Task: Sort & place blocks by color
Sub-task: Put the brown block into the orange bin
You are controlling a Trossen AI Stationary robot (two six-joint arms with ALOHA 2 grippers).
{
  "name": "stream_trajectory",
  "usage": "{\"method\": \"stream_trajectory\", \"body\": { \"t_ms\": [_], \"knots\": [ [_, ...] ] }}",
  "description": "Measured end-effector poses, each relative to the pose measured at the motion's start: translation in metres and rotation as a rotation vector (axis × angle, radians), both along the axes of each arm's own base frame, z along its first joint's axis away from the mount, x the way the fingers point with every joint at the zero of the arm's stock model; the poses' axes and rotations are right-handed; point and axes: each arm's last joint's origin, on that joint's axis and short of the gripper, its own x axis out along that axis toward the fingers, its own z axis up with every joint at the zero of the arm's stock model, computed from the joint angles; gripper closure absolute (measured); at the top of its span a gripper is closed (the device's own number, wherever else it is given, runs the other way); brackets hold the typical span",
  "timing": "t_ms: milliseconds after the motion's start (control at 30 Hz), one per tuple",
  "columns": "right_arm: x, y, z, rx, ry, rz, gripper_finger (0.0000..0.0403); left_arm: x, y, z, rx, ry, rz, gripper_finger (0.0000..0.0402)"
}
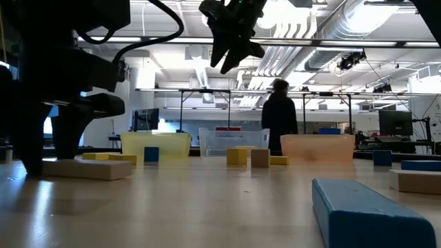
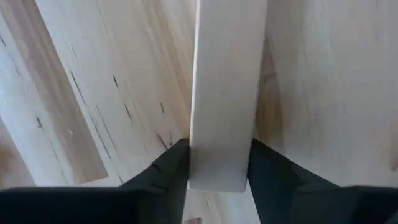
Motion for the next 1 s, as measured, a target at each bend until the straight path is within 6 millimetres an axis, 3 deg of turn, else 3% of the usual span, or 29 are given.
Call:
{"method": "stream_trajectory", "body": {
  "t_ms": [233, 500, 767, 1000],
  "knots": [
    [0.000, 0.000, 0.000, 0.003, -0.001, -0.006, 0.0252, -0.002, 0.001, 0.007, -0.003, -0.029, 0.002, 0.0302],
    [0.000, 0.000, 0.000, 0.019, -0.006, -0.034, 0.0252, -0.008, 0.008, 0.033, 0.067, -0.136, 0.026, 0.0302],
    [0.001, 0.000, 0.001, 0.061, -0.033, -0.092, 0.0252, -0.017, 0.029, 0.061, 0.158, -0.235, 0.091, 0.0302],
    [0.007, 0.002, 0.004, 0.147, -0.107, -0.023, 0.0252, -0.022, 0.055, 0.081, 0.232, -0.320, 0.167, 0.0302]
  ]
}}
